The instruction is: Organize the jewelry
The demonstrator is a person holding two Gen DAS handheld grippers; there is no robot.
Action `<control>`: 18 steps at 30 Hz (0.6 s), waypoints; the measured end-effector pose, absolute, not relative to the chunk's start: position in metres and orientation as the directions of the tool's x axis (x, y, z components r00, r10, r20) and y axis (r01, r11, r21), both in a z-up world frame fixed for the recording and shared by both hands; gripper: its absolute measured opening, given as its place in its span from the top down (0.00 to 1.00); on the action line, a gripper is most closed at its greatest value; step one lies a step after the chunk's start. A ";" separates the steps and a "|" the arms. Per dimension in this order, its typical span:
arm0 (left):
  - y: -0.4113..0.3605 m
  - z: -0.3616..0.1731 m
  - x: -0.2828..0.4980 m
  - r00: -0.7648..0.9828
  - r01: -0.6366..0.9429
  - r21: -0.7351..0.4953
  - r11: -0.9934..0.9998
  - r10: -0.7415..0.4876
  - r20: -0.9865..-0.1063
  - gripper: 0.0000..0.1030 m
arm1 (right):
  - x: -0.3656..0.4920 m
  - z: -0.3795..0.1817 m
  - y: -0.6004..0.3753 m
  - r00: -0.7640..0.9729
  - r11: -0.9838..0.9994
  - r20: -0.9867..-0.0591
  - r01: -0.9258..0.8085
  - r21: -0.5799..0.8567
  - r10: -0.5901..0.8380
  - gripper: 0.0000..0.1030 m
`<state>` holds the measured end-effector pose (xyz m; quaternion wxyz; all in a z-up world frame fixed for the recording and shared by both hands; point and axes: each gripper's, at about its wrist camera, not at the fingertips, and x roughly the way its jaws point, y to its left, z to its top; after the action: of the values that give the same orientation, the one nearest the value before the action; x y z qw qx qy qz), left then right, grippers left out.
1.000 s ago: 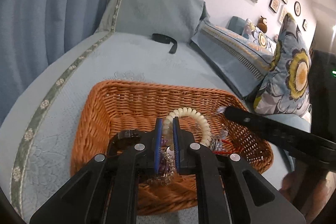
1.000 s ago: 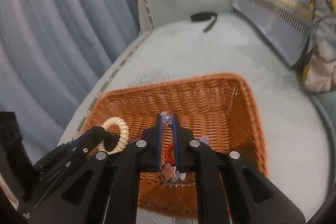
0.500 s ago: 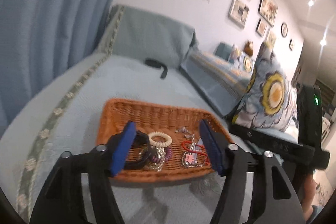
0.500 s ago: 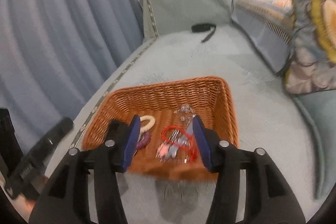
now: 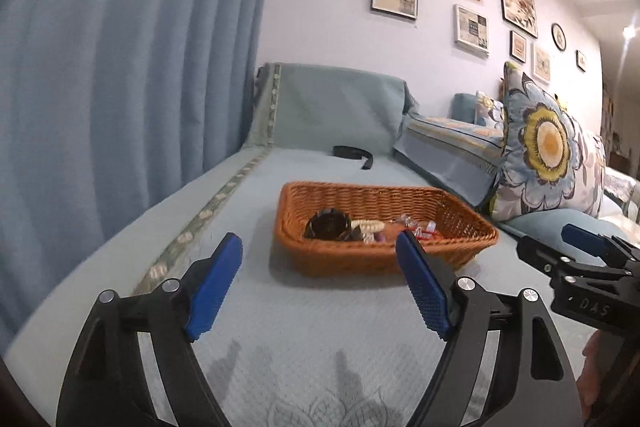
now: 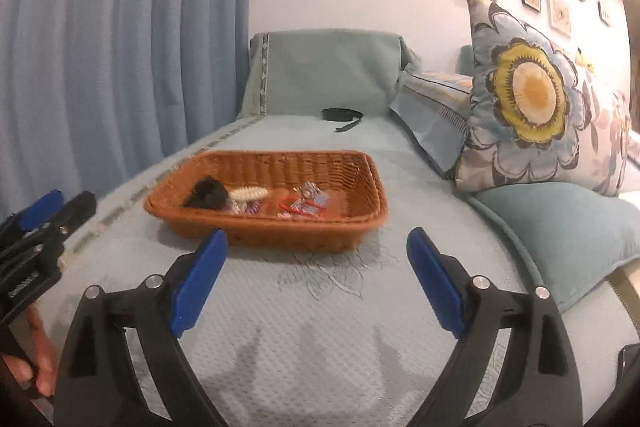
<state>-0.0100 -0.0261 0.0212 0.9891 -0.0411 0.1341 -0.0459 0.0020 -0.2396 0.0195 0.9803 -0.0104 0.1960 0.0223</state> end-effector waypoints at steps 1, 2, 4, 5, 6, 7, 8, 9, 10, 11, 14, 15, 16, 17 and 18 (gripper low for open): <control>-0.028 0.017 -0.011 0.963 0.065 -0.083 0.994 -0.085 -0.258 0.25 | 0.002 0.017 -0.239 0.924 0.999 -0.380 -0.043 -0.022 0.032 0.16; -0.030 0.014 -0.013 0.964 0.057 -0.067 0.996 -0.072 -0.255 0.24 | 0.001 0.014 -0.240 0.928 0.999 -0.371 -0.040 -0.034 0.025 0.16; -0.035 0.014 -0.014 0.967 0.039 -0.035 0.999 -0.046 -0.250 0.17 | -0.002 0.010 -0.240 0.932 0.998 -0.361 -0.046 -0.033 0.030 0.16; -0.037 0.014 -0.017 0.971 0.027 -0.025 0.999 -0.032 -0.238 0.14 | -0.004 0.008 -0.239 0.933 0.998 -0.359 -0.049 -0.030 0.035 0.16; -0.037 0.014 -0.018 0.972 0.018 -0.022 1.000 -0.023 -0.232 0.13 | -0.005 0.006 -0.238 0.934 0.998 -0.355 -0.049 -0.033 0.034 0.16; -0.037 0.014 -0.018 0.974 0.007 -0.020 1.000 -0.011 -0.227 0.11 | -0.006 0.006 -0.236 0.937 0.998 -0.347 -0.046 -0.038 0.030 0.16; -0.035 0.013 -0.021 0.976 -0.005 -0.021 1.000 0.000 -0.219 0.09 | -0.008 0.006 -0.235 0.941 0.998 -0.338 -0.041 -0.039 0.025 0.16; -0.034 0.013 -0.023 0.977 -0.012 -0.023 1.000 0.007 -0.212 0.09 | -0.010 0.005 -0.235 0.944 0.999 -0.330 -0.036 -0.039 0.022 0.16; -0.033 0.013 -0.025 0.978 -0.018 -0.026 1.000 0.012 -0.206 0.08 | -0.011 0.004 -0.235 0.945 0.999 -0.326 -0.037 -0.033 0.024 0.16; -0.033 0.013 -0.025 0.979 -0.020 -0.027 0.999 0.014 -0.204 0.08 | -0.011 0.004 -0.236 0.945 0.999 -0.325 -0.036 -0.027 0.025 0.16; -0.033 0.013 -0.022 0.976 -0.035 -0.024 0.999 0.029 -0.215 0.08 | -0.009 0.003 -0.243 0.944 1.000 -0.330 -0.021 0.011 0.023 0.16; -0.033 0.013 -0.022 0.976 -0.036 -0.022 0.999 0.030 -0.216 0.08 | -0.008 0.002 -0.246 0.942 1.000 -0.335 -0.014 0.026 0.022 0.16; -0.033 0.013 -0.022 0.976 -0.039 -0.017 0.999 0.034 -0.217 0.08 | -0.006 0.002 -0.248 0.940 0.999 -0.340 -0.010 0.035 0.022 0.16; -0.035 0.013 -0.022 0.975 -0.043 -0.012 0.999 0.040 -0.218 0.08 | -0.005 0.001 -0.250 0.938 0.999 -0.347 -0.005 0.045 0.021 0.16; -0.036 0.013 -0.021 0.975 -0.044 -0.008 0.999 0.042 -0.220 0.08 | -0.004 0.000 -0.252 0.936 0.999 -0.351 0.000 0.050 0.017 0.16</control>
<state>-0.0207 -0.0356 0.0129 0.9936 -0.0064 0.1105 0.0216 -0.0037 -0.2515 0.0002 0.9836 0.0245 0.1787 0.0043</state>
